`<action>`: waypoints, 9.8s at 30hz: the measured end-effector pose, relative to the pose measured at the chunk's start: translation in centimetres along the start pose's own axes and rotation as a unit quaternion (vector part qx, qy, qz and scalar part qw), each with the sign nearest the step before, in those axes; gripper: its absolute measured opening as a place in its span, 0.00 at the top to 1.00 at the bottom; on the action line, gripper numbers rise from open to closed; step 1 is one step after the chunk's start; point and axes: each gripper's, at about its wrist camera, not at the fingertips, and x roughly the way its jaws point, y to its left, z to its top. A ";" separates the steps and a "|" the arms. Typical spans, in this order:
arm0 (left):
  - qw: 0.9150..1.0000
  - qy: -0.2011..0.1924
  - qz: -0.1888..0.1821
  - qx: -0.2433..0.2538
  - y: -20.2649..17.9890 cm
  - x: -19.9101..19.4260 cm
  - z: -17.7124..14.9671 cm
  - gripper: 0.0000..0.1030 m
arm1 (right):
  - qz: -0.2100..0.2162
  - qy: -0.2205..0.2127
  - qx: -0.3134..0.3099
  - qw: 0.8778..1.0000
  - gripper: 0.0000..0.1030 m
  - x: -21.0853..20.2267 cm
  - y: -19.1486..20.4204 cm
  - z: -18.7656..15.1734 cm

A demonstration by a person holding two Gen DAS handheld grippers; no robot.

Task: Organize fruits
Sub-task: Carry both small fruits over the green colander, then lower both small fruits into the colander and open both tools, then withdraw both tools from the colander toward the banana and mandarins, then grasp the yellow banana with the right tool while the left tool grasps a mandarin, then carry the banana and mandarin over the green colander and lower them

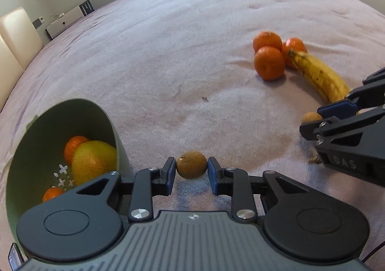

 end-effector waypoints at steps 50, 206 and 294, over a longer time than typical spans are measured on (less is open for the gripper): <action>0.977 -0.042 0.004 -0.209 17.2 -9.2 1.4 0.69 | 0.090 -0.143 -0.149 0.974 0.80 -9.4 14.3 7.8; 0.982 -0.003 -0.134 -0.133 4.3 -0.3 4.7 0.36 | -0.026 -0.011 0.097 0.995 0.47 0.4 -5.3 2.6; 0.988 -0.046 -0.139 -0.056 2.6 -2.3 8.6 0.54 | -0.010 -0.085 0.145 0.986 0.65 -4.4 -6.0 4.0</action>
